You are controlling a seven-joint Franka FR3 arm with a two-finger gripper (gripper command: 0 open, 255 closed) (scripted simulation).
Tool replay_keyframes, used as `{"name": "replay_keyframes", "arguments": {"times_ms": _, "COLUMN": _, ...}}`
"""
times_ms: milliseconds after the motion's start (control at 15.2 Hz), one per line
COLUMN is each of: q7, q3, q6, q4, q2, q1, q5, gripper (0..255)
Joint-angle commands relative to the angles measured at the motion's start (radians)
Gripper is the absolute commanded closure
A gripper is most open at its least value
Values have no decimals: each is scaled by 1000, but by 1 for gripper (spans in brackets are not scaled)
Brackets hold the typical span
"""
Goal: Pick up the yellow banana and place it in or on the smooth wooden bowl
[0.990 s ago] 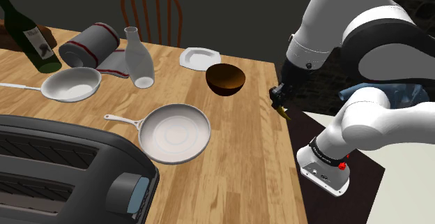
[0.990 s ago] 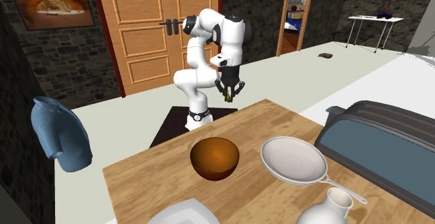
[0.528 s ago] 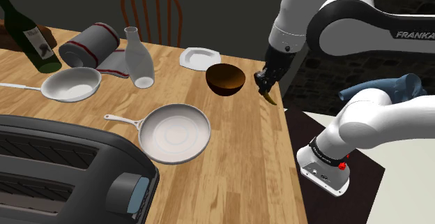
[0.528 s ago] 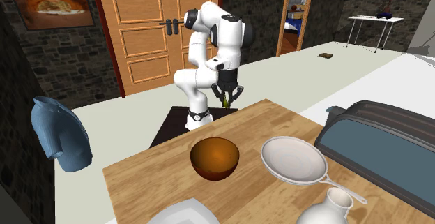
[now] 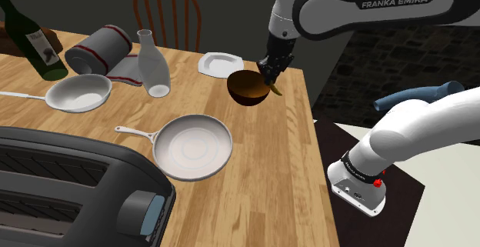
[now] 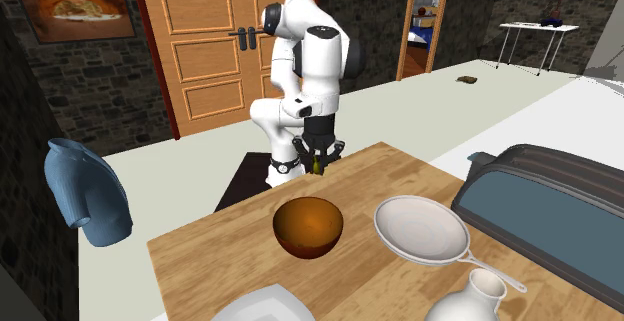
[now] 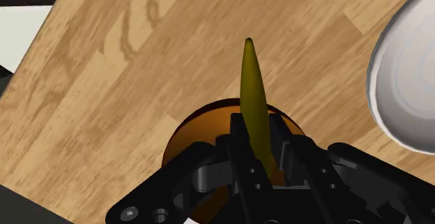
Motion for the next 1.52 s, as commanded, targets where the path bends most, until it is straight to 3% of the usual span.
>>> {"name": "replay_keyframes", "arguments": {"times_ms": 0, "q7": -6, "q3": 2, "q6": 24, "q4": 56, "q2": 81, "q1": -27, "q5": -28, "gripper": 255}}
{"name": "replay_keyframes", "arguments": {"times_ms": 396, "q7": 0, "q3": 10, "q6": 46, "q4": 263, "q2": 322, "q1": -89, "q5": -124, "gripper": 255}}
{"name": "replay_keyframes", "arguments": {"times_ms": 1188, "q7": 20, "q3": 22, "q6": 212, "q4": 147, "q2": 376, "q1": -88, "q5": -143, "gripper": 255}}
{"name": "replay_keyframes", "arguments": {"times_ms": 1452, "q7": 20, "q3": 22, "q6": 212, "q4": 147, "q2": 376, "q1": -88, "q5": -143, "gripper": 255}}
